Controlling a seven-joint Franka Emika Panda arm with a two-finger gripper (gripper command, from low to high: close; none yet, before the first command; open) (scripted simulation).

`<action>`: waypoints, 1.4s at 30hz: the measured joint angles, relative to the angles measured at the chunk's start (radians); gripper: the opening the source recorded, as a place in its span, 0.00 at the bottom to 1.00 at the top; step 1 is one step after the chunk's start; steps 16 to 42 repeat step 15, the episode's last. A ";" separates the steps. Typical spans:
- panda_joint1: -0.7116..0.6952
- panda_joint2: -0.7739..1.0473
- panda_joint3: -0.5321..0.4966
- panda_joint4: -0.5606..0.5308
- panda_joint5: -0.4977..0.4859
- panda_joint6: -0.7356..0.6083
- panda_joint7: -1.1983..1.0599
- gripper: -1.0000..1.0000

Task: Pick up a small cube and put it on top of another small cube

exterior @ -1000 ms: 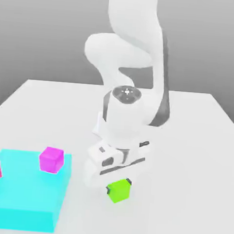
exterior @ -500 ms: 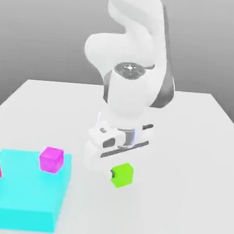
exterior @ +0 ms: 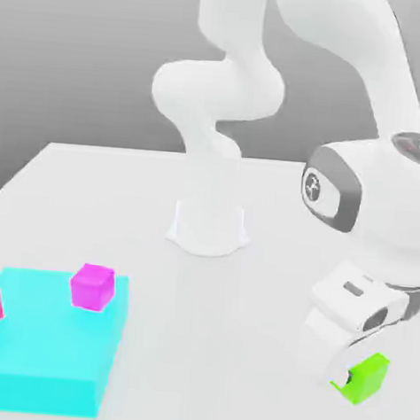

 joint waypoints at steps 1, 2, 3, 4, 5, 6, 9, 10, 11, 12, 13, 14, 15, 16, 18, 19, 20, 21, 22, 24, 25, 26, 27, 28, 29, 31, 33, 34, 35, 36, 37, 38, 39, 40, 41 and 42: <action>0.016 0.018 0.004 0.036 -0.002 -0.018 0.019 0.00; 0.031 0.035 0.009 0.072 -0.005 -0.036 0.039 0.00; 0.047 0.052 0.013 0.108 -0.007 -0.053 0.058 0.00; 0.063 0.070 0.017 0.144 -0.008 -0.071 0.078 0.00; 0.079 0.086 0.020 0.180 -0.009 -0.089 0.097 0.00; 0.095 0.104 0.022 0.215 -0.010 -0.105 0.116 0.00; 0.130 0.179 0.016 0.278 -0.020 -0.089 0.154 0.00; 0.137 0.213 0.010 0.285 -0.026 -0.062 0.161 0.00; 0.143 0.243 0.004 0.289 -0.032 -0.036 0.165 1.00; 0.143 0.243 0.004 0.289 -0.032 -0.036 0.165 1.00; 0.143 0.243 0.004 0.289 -0.032 -0.036 0.165 1.00; 0.143 0.243 0.004 0.289 -0.032 -0.036 0.165 1.00; 0.143 0.243 0.004 0.289 -0.032 -0.036 0.165 1.00; 0.143 0.243 0.004 0.289 -0.032 -0.036 0.165 1.00; 0.143 0.243 0.004 0.289 -0.032 -0.036 0.165 1.00; 0.143 0.243 0.004 0.289 -0.032 -0.036 0.165 1.00; 0.143 0.243 0.004 0.289 -0.032 -0.036 0.165 1.00; 0.143 0.243 0.004 0.289 -0.032 -0.036 0.165 1.00; 0.143 0.243 0.004 0.289 -0.032 -0.036 0.165 1.00; 0.143 0.243 0.004 0.289 -0.032 -0.036 0.165 1.00; 0.143 0.243 0.004 0.289 -0.032 -0.036 0.165 1.00; 0.143 0.243 0.004 0.289 -0.032 -0.036 0.165 1.00; 0.143 0.243 0.004 0.289 -0.032 -0.036 0.165 1.00; 0.143 0.243 0.004 0.289 -0.032 -0.036 0.165 1.00; 0.143 0.243 0.004 0.289 -0.032 -0.036 0.165 1.00; 0.143 0.243 0.004 0.289 -0.032 -0.036 0.165 1.00; 0.143 0.243 0.004 0.289 -0.032 -0.036 0.165 1.00; 0.143 0.243 0.004 0.289 -0.032 -0.036 0.165 1.00; 0.143 0.243 0.004 0.289 -0.032 -0.036 0.165 1.00; 0.143 0.243 0.004 0.289 -0.032 -0.036 0.165 1.00; 0.143 0.243 0.004 0.289 -0.032 -0.036 0.165 1.00; 0.143 0.243 0.004 0.289 -0.032 -0.036 0.165 1.00; 0.143 0.243 0.004 0.289 -0.032 -0.036 0.165 1.00; 0.143 0.243 0.004 0.289 -0.032 -0.036 0.165 1.00; 0.143 0.243 0.004 0.289 -0.032 -0.036 0.165 1.00; 0.143 0.243 0.004 0.289 -0.032 -0.036 0.165 1.00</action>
